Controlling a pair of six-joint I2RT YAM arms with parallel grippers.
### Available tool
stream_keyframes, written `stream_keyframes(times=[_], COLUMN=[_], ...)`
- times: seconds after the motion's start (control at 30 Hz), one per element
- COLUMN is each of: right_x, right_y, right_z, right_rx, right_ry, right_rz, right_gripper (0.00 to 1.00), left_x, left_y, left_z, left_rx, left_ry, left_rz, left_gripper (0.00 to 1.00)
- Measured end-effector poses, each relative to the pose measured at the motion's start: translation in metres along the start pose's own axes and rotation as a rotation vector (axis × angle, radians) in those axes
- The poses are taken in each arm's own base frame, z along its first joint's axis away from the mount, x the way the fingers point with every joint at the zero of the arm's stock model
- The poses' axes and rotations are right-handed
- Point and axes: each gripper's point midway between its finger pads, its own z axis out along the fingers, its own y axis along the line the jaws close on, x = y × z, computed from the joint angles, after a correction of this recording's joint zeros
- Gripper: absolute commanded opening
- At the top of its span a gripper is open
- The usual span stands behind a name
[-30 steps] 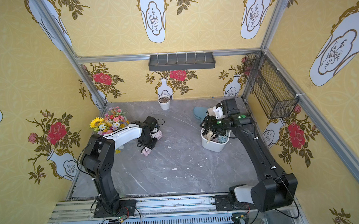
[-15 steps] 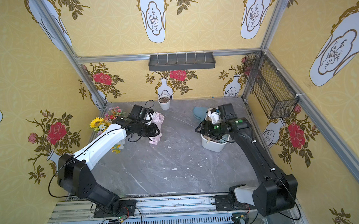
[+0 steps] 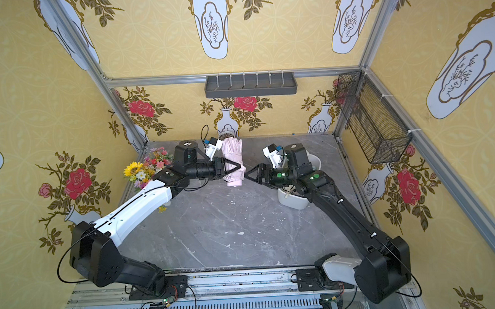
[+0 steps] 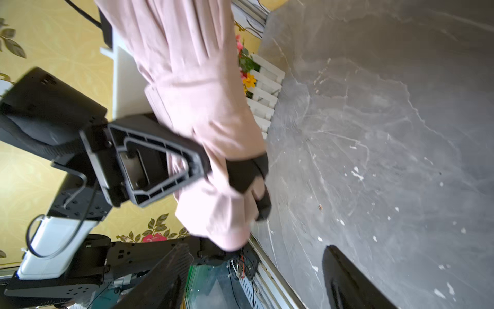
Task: Put the umbrella into the storage box
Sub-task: Place the umbrella in the storage box.
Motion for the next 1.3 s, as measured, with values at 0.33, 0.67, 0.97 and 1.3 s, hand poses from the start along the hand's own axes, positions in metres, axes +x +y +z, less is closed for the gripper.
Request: stream_keyframes(times=[0.33, 0.67, 0.97, 1.3], right_x=[-0.034, -0.035, -0.036, -0.043], right_y=[0.031, 0.044, 0.042, 0.024], right_z=[-0.003, -0.002, -0.002, -0.017], right_rx=[-0.078, -0.135, -0.137, -0.05], right_ry=[-0.089, -0.067, -0.066, -0.096], right_rz=[-0.047, -0.071, -0.075, -0.061], right_gripper=[0.82, 0.73, 0.38, 0.21], left_x=[0.019, 0.032, 0.033, 0.033], left_y=[-0.03, -0.043, -0.047, -0.031], left_z=[0.002, 0.013, 0.016, 0.001], left_rx=[0.111, 0.171, 0.201, 0.142], left_ry=[0.076, 0.148, 0.154, 0.082], left_rz=[0.081, 0.109, 0.119, 0.067], left_gripper=[0.25, 0.24, 0.55, 0.73])
